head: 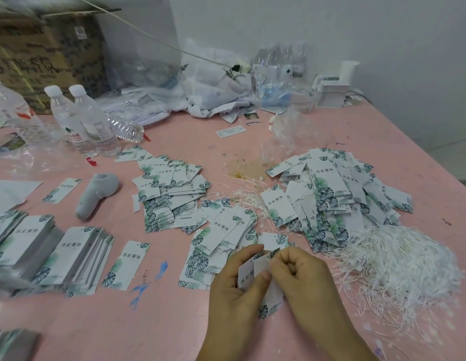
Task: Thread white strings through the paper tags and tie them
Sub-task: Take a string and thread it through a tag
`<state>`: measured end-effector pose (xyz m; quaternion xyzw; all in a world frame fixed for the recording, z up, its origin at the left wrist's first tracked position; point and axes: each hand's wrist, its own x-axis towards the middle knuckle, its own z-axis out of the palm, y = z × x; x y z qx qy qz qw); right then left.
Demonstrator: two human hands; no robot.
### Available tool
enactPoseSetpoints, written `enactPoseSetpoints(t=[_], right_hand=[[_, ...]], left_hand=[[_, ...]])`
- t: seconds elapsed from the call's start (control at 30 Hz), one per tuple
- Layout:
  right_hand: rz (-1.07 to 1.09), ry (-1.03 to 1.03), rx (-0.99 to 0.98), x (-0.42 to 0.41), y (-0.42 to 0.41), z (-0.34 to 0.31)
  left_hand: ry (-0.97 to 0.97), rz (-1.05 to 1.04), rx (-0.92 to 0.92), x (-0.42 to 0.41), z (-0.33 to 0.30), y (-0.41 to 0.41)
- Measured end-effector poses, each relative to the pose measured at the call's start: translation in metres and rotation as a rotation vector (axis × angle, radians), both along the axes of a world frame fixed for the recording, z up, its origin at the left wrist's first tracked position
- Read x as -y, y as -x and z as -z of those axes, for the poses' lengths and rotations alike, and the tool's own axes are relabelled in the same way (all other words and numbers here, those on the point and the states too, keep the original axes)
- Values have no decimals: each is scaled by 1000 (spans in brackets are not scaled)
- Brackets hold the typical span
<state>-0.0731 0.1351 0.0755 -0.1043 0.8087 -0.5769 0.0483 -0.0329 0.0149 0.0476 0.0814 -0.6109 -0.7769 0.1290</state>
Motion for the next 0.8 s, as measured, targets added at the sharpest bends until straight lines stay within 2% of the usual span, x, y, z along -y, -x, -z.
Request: enactPoseSetpoints(t=[0.17,0.3,0.53,0.67,0.7,0.8], right_hand=[[14,42,1,2,-1,-3],[46,99,-10,0,-3,-4],[-21,177,14,-3,0,1],[-38,287,95,-6,3,5],[-53,305,104,-7,4,6],[-103,327,118,-9,7,7]], left_hand=[[1,22,-11,1,1,-1],[-76,56,-20,3,2,1],[-394,175,24,7,-2,2],[-676,245,118,11,1,2],[-689,264,127,13,1,3],[-556,252,98,13,-3,6]])
